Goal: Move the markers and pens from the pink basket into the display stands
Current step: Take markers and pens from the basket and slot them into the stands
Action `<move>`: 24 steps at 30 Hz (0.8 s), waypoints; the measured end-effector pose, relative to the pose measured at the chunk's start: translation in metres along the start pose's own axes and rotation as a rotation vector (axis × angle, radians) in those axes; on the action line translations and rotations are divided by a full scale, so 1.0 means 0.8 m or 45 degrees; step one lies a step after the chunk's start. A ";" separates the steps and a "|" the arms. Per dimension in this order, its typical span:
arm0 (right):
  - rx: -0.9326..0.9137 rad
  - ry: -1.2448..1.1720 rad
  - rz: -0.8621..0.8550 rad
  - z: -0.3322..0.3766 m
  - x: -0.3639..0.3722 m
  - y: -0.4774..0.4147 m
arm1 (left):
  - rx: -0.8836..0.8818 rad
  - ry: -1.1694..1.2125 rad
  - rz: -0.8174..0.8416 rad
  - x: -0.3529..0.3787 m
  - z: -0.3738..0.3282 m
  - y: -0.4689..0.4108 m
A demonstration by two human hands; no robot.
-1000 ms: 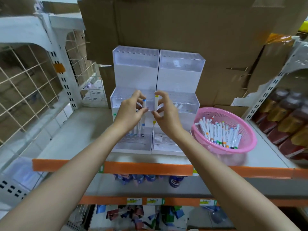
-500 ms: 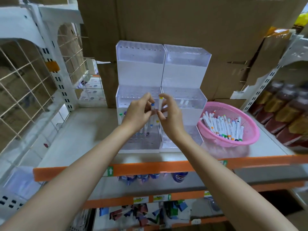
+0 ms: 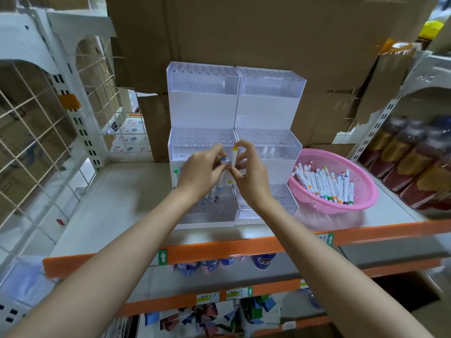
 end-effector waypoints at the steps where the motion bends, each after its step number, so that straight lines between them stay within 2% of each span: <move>1: 0.004 -0.006 0.006 -0.001 0.001 0.000 | -0.003 -0.017 -0.015 0.000 0.001 0.001; 8: -0.014 -0.033 0.017 -0.005 0.005 0.002 | 0.018 -0.048 -0.076 0.000 0.000 0.004; 17: -0.028 0.002 0.039 -0.011 0.006 0.002 | 0.042 -0.075 -0.016 0.008 0.009 0.011; 24: -0.022 0.030 0.043 -0.015 0.010 0.004 | 0.169 -0.217 0.024 0.008 -0.002 0.015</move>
Point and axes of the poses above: each hand's wrist, its own y-axis away from the middle knuckle, its own x-axis out of the palm, z = x × y, the point moved 6 cm from there along -y, towards the middle knuckle, and after that the axes turned 2 degrees about -z, right-handed, at the moved point
